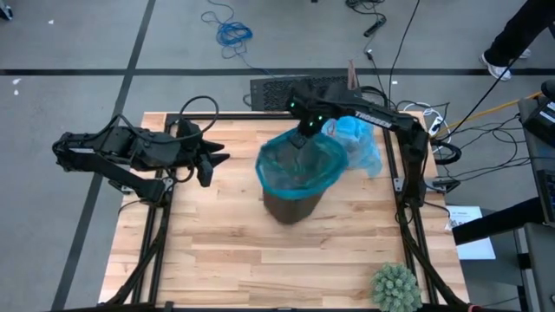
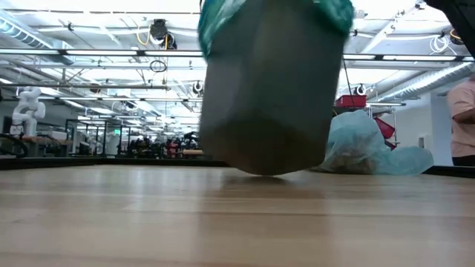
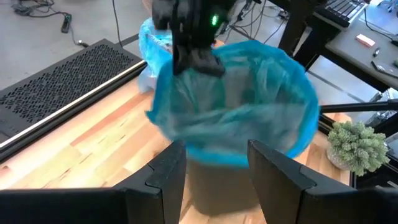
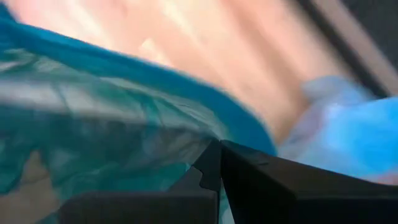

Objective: Place trash/remove bag and relplace
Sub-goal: Insert the dark blue trash bag into the trash bin

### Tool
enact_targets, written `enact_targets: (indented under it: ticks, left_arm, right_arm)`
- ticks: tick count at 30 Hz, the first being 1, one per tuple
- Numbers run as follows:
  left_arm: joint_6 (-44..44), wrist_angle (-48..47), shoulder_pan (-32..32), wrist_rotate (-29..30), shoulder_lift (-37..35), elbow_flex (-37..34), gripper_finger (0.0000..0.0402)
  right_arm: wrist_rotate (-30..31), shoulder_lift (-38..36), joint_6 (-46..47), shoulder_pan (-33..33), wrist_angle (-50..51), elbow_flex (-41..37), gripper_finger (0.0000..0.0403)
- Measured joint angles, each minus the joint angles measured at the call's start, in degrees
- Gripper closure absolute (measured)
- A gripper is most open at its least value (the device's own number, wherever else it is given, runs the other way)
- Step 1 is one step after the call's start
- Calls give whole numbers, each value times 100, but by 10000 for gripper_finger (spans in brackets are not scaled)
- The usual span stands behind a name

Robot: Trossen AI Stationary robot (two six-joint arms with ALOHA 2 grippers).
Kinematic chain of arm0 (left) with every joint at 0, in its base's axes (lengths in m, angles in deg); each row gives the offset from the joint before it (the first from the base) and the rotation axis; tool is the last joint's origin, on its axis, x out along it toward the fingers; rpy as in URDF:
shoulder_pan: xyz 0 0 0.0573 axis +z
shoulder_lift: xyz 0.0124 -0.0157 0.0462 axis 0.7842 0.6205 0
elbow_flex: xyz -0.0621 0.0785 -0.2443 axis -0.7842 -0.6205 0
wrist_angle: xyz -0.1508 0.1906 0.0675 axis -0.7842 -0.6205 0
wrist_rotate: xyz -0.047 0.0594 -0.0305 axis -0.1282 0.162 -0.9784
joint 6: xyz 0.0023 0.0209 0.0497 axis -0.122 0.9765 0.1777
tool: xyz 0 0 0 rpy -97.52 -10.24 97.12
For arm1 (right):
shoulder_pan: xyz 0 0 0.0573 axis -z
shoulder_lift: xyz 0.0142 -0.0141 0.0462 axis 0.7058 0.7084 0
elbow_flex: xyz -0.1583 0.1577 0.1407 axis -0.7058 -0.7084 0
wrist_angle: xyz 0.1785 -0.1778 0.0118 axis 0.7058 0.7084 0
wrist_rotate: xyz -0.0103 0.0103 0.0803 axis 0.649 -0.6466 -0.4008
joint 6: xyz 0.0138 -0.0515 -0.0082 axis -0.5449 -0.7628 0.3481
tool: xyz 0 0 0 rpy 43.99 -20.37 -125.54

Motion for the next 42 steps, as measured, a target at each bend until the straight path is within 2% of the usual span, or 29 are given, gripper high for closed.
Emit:
enact_targets:
  ticks: [4, 9, 18, 20, 25, 27, 31, 37, 42]
  left_arm:
    - [-1, -133, 0, -52, 0, 0, 235]
    - [2, -129, 0, -87, 0, 0, 235]
    - [52, -120, 0, -78, 0, 0, 235]
    - [52, -118, 0, -72, 0, 0, 235]
    - [54, -118, 0, -72, 0, 0, 235]
    - [55, -118, 0, -72, 0, 0, 235]
    - [170, -113, 0, -74, 0, 0, 235]
    - [203, -111, 0, -74, 0, 0, 235]
    - [195, -113, 0, -103, 0, 0, 235]
  right_arm:
    - [-467, -11, 134, -32, -147, -378, 403]
    - [-446, -179, 313, -204, -334, -425, 403]
    - [-465, -1070, 551, -518, -572, -414, 403]
    - [-735, -1329, 504, -620, -568, -414, 403]
    - [-2004, -1842, 482, -821, -343, -405, 393]
    - [-2239, -1897, 443, -868, -73, -403, 372]
    - [-2196, -1791, 144, -808, 496, -554, 302]
    - [-2483, -1528, -721, -444, 373, -1467, 190]
    - [-2872, -1430, -1175, -179, -161, -2166, 160]
